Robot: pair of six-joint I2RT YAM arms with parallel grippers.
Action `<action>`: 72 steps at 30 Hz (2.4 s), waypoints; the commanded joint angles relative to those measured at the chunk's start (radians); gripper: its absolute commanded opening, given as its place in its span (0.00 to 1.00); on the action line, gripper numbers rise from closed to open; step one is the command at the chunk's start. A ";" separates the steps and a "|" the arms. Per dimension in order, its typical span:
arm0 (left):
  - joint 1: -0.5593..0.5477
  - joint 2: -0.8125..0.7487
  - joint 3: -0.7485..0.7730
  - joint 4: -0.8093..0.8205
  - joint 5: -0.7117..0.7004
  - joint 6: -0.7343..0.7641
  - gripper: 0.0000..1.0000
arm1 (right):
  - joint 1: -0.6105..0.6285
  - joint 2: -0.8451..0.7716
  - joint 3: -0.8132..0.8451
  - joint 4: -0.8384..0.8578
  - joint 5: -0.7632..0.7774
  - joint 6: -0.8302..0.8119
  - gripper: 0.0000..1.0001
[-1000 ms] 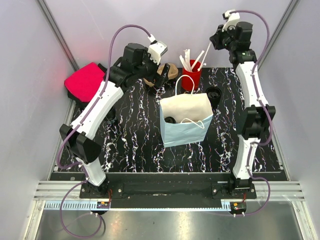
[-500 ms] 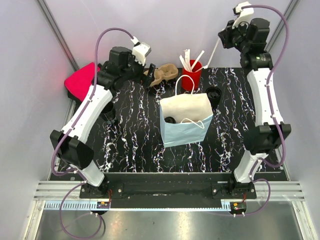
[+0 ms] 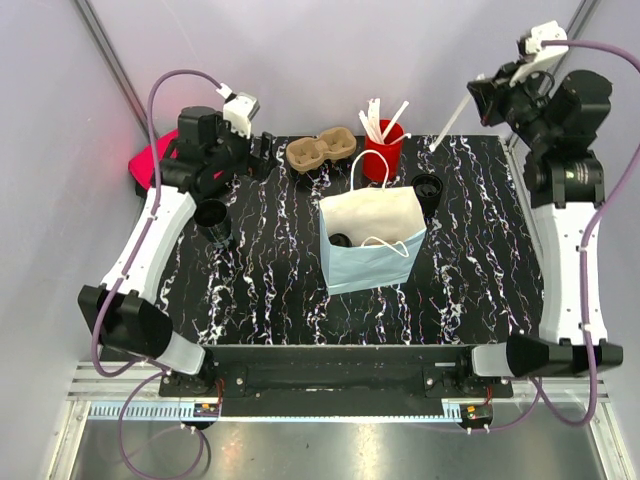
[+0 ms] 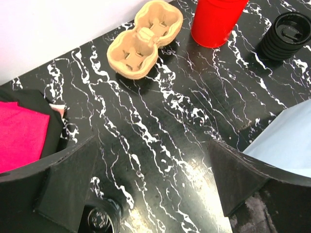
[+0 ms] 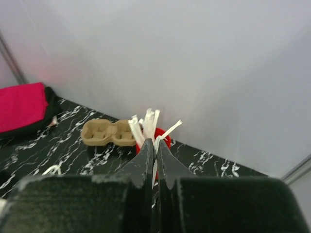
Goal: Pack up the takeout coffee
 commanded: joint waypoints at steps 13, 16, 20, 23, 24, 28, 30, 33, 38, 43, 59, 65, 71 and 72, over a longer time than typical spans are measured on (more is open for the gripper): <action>0.046 -0.172 -0.184 0.112 0.050 -0.009 0.99 | -0.039 -0.285 -0.199 -0.052 -0.286 0.198 0.03; 0.046 -0.197 -0.203 0.116 0.050 -0.013 0.99 | -0.039 -0.313 -0.222 -0.058 -0.314 0.234 0.03; 0.046 -0.213 -0.222 0.130 0.051 -0.020 0.99 | -0.039 -0.348 -0.269 -0.058 -0.312 0.231 0.03; 0.046 -0.226 -0.236 0.145 0.053 -0.031 0.99 | -0.039 -0.373 -0.355 -0.026 -0.312 0.223 0.03; 0.046 -0.229 -0.239 0.149 0.054 -0.032 0.99 | -0.037 -0.380 -0.412 0.007 -0.314 0.219 0.03; 0.046 -0.233 -0.242 0.152 0.060 -0.043 0.99 | -0.039 -0.400 -0.547 0.103 -0.283 0.206 0.03; 0.046 -0.233 -0.243 0.152 0.064 -0.045 0.99 | -0.039 -0.410 -0.611 0.156 -0.280 0.215 0.03; 0.048 -0.241 -0.249 0.155 0.062 -0.046 0.99 | -0.039 -0.422 -0.673 0.208 -0.272 0.241 0.03; 0.049 -0.247 -0.262 0.167 0.062 -0.054 0.99 | -0.040 -0.445 -0.737 0.224 -0.248 0.263 0.05; 0.057 -0.243 -0.265 0.170 0.064 -0.065 0.99 | -0.044 -0.469 -0.768 0.198 -0.254 0.261 0.13; 0.071 -0.200 -0.185 0.103 0.070 -0.043 0.99 | -0.060 -0.491 -0.610 -0.041 -0.248 0.150 0.53; 0.071 -0.187 -0.142 0.009 0.013 -0.033 0.99 | -0.062 -0.477 -0.549 -0.089 -0.170 0.097 0.85; 0.071 -0.232 -0.226 0.026 0.043 0.027 0.99 | -0.062 -0.434 -0.530 -0.075 -0.018 0.105 1.00; 0.074 -0.244 -0.246 0.041 0.050 0.033 0.99 | -0.062 -0.428 -0.527 -0.072 0.005 0.102 1.00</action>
